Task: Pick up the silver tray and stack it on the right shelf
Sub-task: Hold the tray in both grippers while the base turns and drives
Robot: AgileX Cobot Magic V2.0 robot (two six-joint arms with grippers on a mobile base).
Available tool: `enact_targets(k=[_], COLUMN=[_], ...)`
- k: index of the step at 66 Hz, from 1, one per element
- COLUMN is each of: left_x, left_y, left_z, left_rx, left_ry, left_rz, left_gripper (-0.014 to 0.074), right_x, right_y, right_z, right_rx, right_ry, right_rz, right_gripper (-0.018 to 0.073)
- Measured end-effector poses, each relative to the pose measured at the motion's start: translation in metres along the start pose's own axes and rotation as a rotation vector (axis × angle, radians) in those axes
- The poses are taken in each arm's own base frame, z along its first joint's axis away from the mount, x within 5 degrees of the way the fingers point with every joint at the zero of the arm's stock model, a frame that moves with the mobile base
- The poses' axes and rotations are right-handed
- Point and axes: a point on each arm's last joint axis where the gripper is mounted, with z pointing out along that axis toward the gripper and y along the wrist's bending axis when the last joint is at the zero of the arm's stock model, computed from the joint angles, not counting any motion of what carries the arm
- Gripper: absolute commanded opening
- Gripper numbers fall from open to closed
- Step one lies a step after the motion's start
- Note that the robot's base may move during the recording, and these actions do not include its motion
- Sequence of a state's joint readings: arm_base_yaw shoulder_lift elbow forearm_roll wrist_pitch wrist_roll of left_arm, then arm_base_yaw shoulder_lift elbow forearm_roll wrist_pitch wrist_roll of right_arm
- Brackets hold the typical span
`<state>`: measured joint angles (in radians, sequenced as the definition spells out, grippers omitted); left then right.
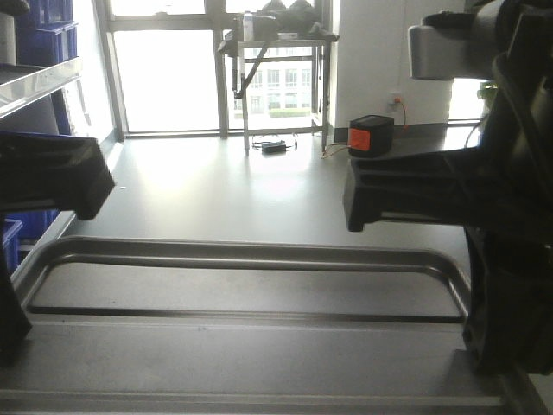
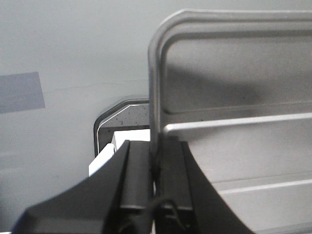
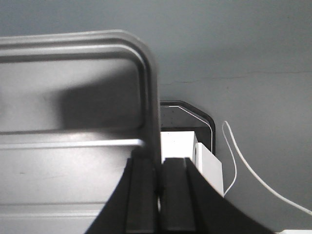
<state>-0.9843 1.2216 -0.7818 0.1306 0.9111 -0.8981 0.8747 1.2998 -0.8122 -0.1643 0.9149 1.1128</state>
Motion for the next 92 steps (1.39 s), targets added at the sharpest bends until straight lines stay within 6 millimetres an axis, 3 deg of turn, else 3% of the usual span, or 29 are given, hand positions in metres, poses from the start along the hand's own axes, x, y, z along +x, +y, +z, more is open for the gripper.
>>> enact_targets(k=[92], left_x=[0.0], left_y=[0.0], left_z=[0.0], left_rx=[0.0], left_ry=[0.0], left_rz=[-0.001], left_gripper=[-0.0091], right_x=[0.0], right_y=[0.0], right_z=[0.0], right_rx=[0.0], right_ry=[0.0], right_rz=[0.0], right_gripper=[0.0071])
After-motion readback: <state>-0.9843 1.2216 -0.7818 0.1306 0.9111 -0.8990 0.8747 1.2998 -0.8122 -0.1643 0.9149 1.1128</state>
